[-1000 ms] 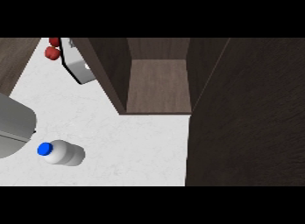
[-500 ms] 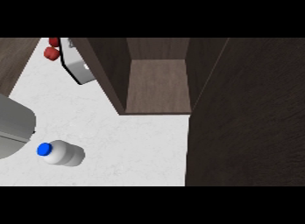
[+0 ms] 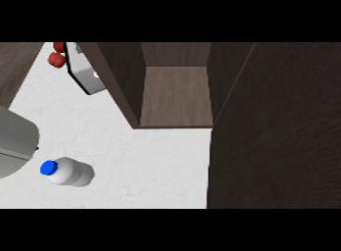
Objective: Pick up the bottled water, place it into the cabinet and close the cabinet
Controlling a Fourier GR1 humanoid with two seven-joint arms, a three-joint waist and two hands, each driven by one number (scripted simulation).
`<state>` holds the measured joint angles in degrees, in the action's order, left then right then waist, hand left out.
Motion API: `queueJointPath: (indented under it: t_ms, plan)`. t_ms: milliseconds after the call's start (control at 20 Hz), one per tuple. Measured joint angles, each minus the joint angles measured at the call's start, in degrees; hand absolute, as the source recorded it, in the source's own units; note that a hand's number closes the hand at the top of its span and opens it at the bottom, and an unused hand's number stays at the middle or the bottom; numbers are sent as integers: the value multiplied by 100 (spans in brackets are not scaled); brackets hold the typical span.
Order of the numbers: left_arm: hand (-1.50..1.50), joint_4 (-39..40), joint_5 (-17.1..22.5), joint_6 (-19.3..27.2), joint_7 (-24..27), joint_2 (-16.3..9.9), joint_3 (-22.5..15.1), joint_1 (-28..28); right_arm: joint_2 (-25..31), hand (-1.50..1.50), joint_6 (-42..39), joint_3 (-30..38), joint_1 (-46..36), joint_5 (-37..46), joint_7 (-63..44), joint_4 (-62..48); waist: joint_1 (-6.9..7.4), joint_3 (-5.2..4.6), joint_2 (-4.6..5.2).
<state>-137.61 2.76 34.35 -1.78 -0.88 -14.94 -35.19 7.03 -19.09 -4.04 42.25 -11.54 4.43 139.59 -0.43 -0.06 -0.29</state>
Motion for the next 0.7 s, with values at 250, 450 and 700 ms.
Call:
queueJointPath:
  t_ms: [250,450,700]
  plan:
    - [-150,549,643,-136,357,57,401,136,42,-150,-254,109,424,8,398,5,-18,-4,-4]
    - [-150,1258,1063,-350,859,75,672,209,49,-150,-416,140,696,9,649,13,-24,-5,-3]
    - [-150,2051,1513,-805,1259,55,1145,295,42,-150,-618,216,1034,19,986,-5,-30,-4,1]
